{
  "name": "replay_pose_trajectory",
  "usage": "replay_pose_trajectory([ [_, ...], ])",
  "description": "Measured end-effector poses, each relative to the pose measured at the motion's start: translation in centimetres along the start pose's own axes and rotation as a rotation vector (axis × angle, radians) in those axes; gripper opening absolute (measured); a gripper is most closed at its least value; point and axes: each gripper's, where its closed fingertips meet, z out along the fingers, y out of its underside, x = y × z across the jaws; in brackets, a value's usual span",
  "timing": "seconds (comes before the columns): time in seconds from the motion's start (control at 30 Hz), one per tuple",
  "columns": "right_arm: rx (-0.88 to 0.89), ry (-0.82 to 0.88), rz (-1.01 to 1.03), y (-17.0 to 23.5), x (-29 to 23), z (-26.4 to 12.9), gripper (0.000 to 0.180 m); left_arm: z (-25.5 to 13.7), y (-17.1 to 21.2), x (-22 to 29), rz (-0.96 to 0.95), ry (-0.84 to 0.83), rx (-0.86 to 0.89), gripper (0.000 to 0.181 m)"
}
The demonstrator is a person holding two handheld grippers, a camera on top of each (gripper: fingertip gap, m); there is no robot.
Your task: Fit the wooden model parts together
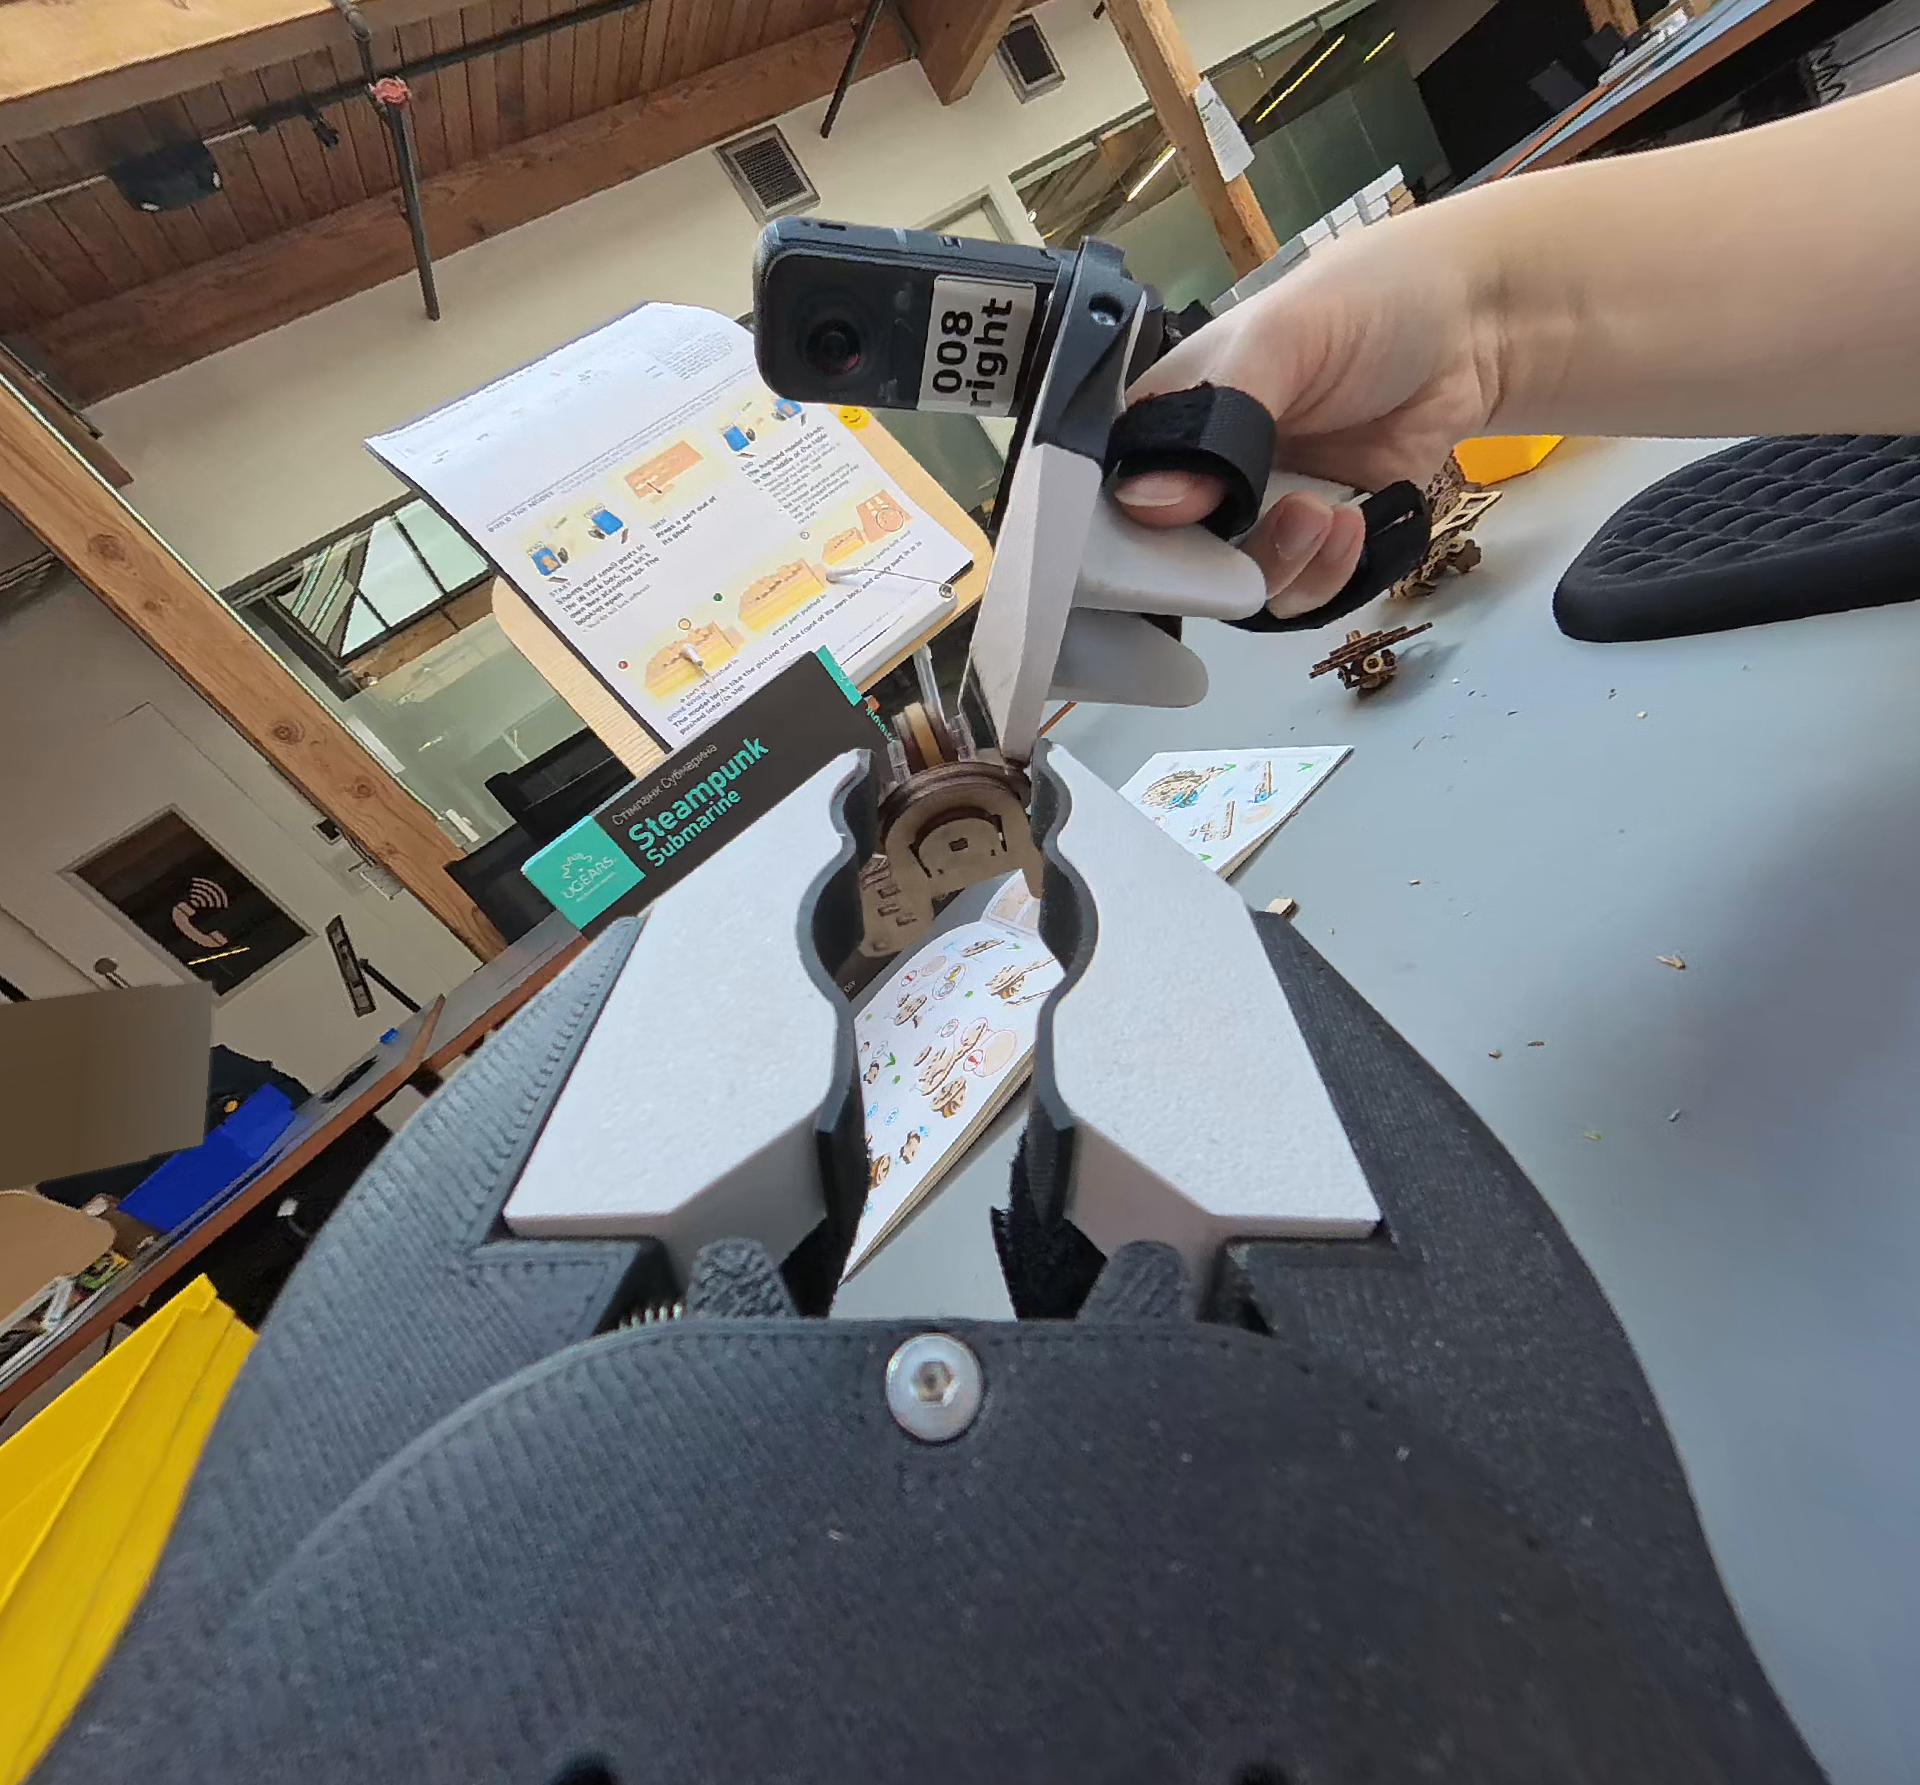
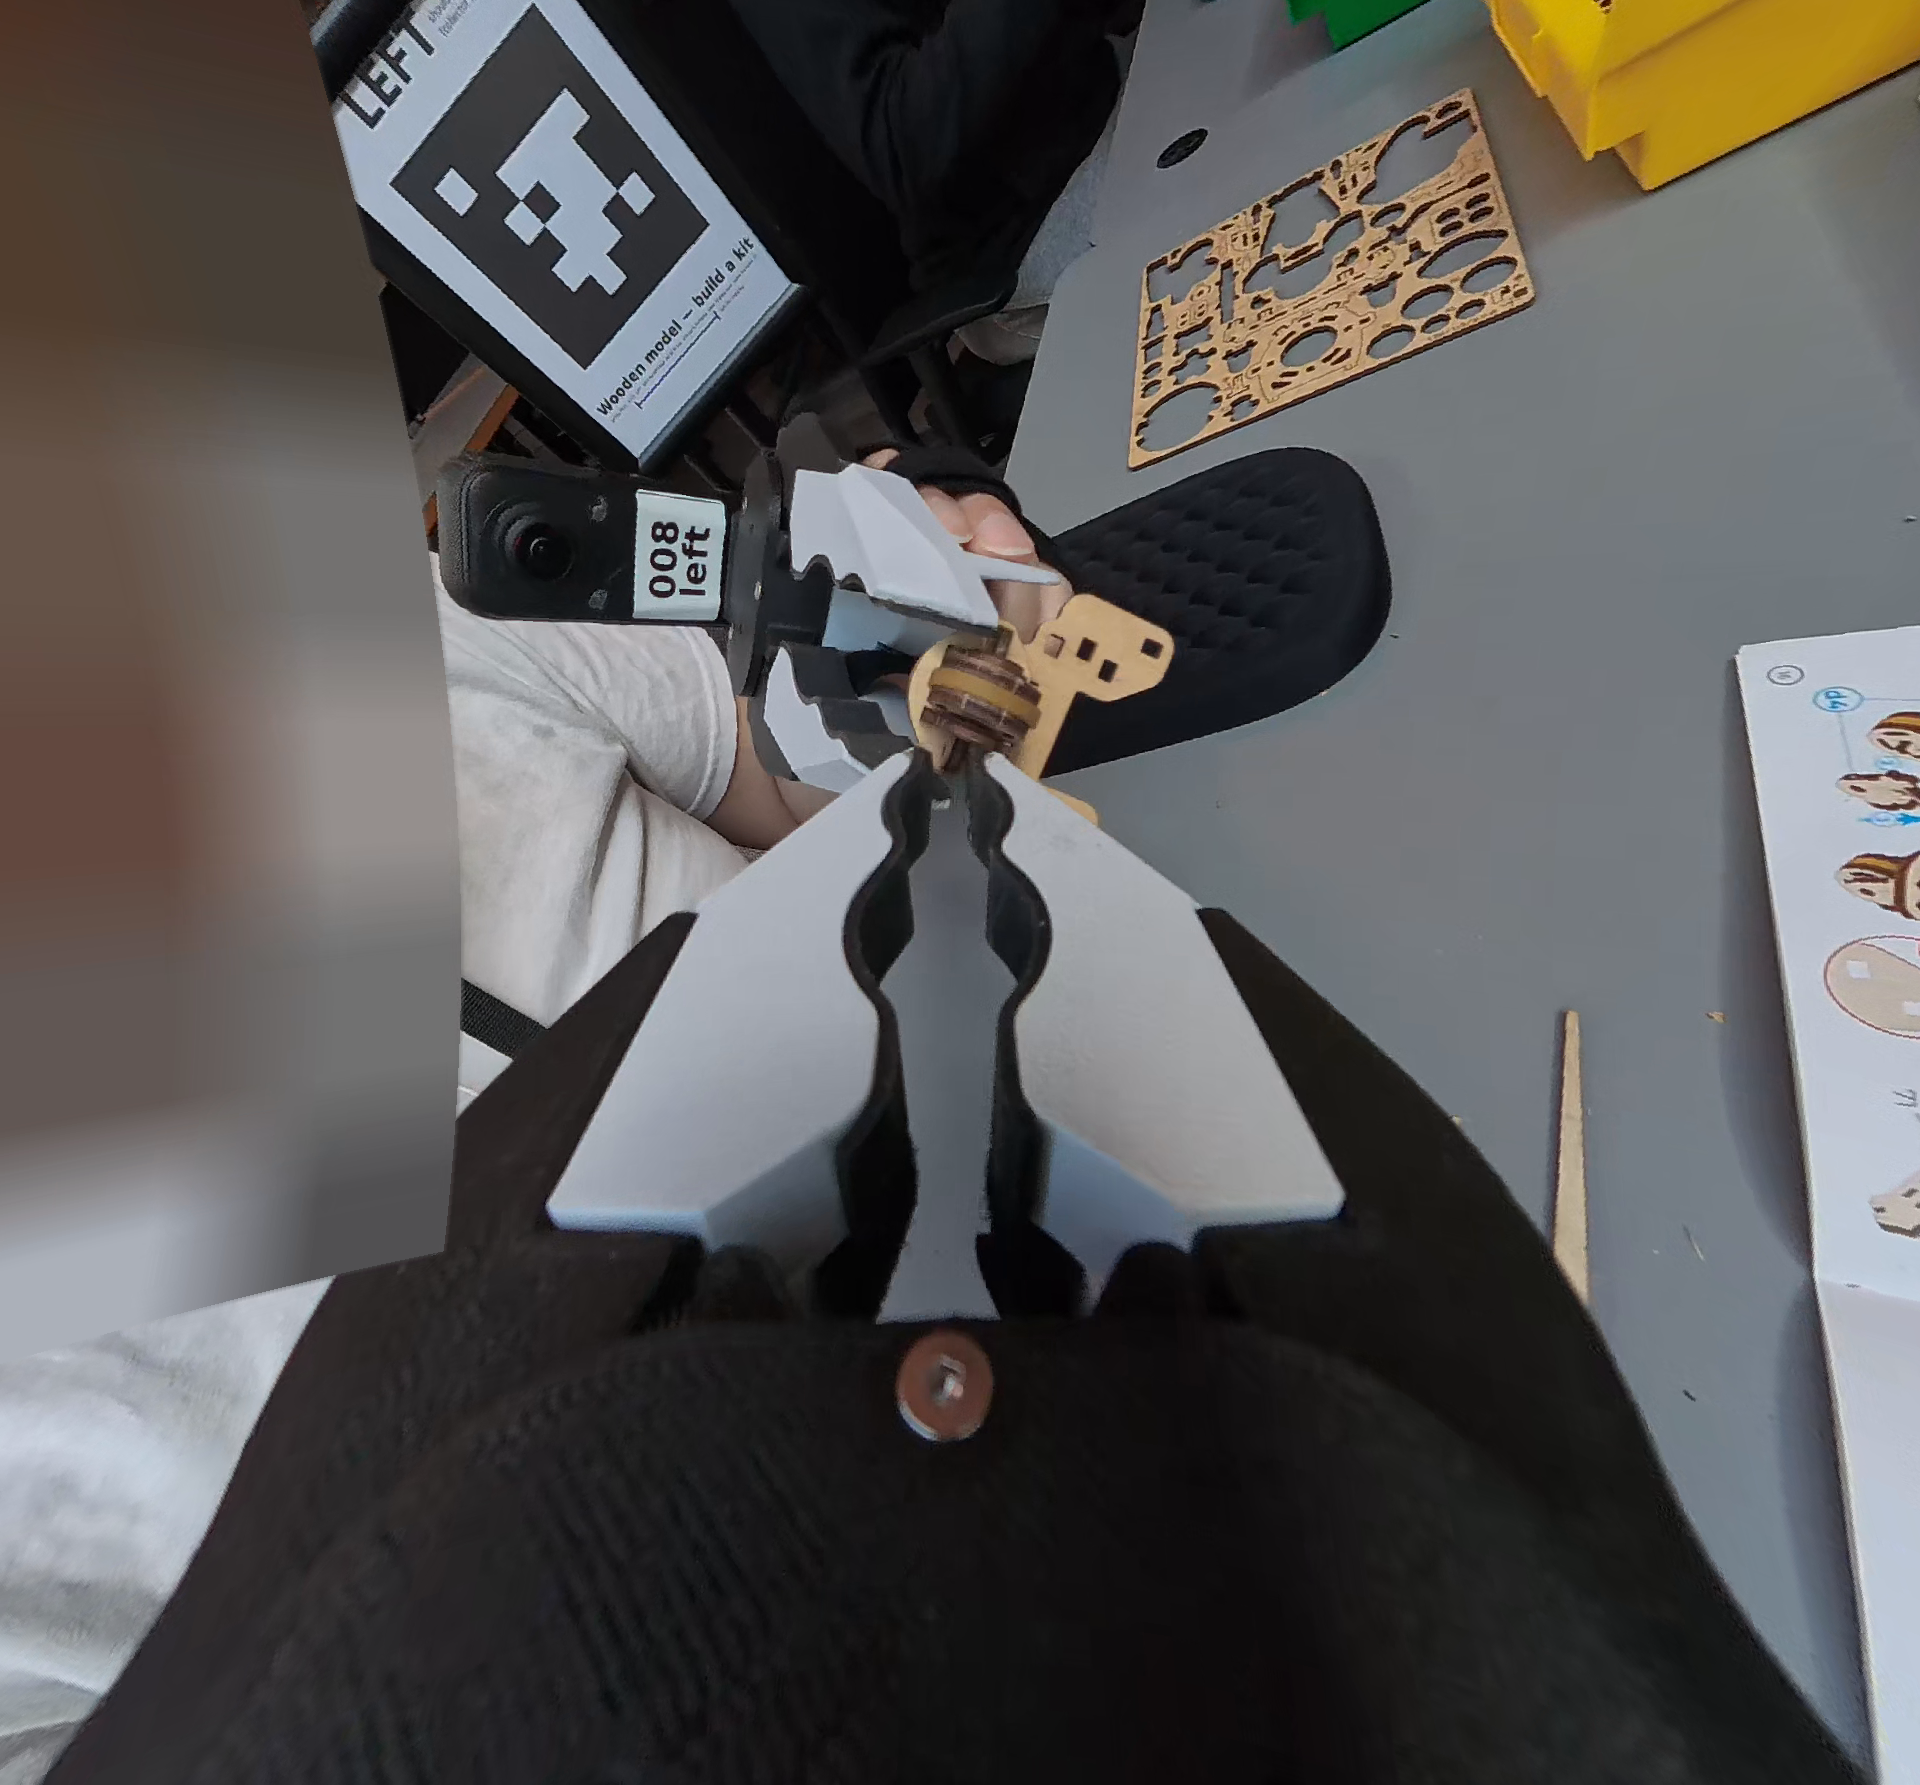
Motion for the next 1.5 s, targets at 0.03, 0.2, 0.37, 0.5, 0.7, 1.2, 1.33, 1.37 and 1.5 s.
replay_pose_trajectory([
  [0.03,-0.006,0.008,-0.018,-0.1,0.0,-0.2,0.011,-0.1,-0.2,0.0,-0.017,0.009,0.014,0.027],
  [0.2,-0.005,0.091,-0.345,-0.9,0.2,-2.3,0.020,-0.6,-1.0,0.2,-0.097,0.076,0.086,0.014],
  [0.37,-0.080,-0.035,-0.396,1.9,1.1,-1.3,0.019,-0.8,-0.6,0.8,-0.171,0.164,0.085,0.000],
  [0.5,-0.236,0.022,-0.383,5.2,3.4,-0.1,0.020,-0.3,1.2,1.0,-0.233,0.193,-0.006,0.006],
  [0.7,-0.307,-0.092,-0.373,7.3,1.2,1.4,0.031,-0.7,3.5,2.5,-0.178,0.305,-0.181,0.022],
  [1.2,-0.542,-0.091,-0.663,12.3,2.2,5.6,0.022,-2.7,3.4,-0.3,-0.271,0.290,-0.161,0.019],
  [1.33,-0.531,-0.094,-0.672,12.2,2.0,5.6,0.020,-2.7,3.3,-0.3,-0.259,0.286,-0.159,0.019],
  [1.37,-0.523,-0.094,-0.682,12.2,1.9,5.5,0.016,-2.8,3.2,-0.4,-0.262,0.285,-0.157,0.019],
  [1.5,-0.520,-0.069,-0.736,12.2,2.0,5.4,0.016,-2.9,3.5,-0.8,-0.270,0.272,-0.159,0.018],
])
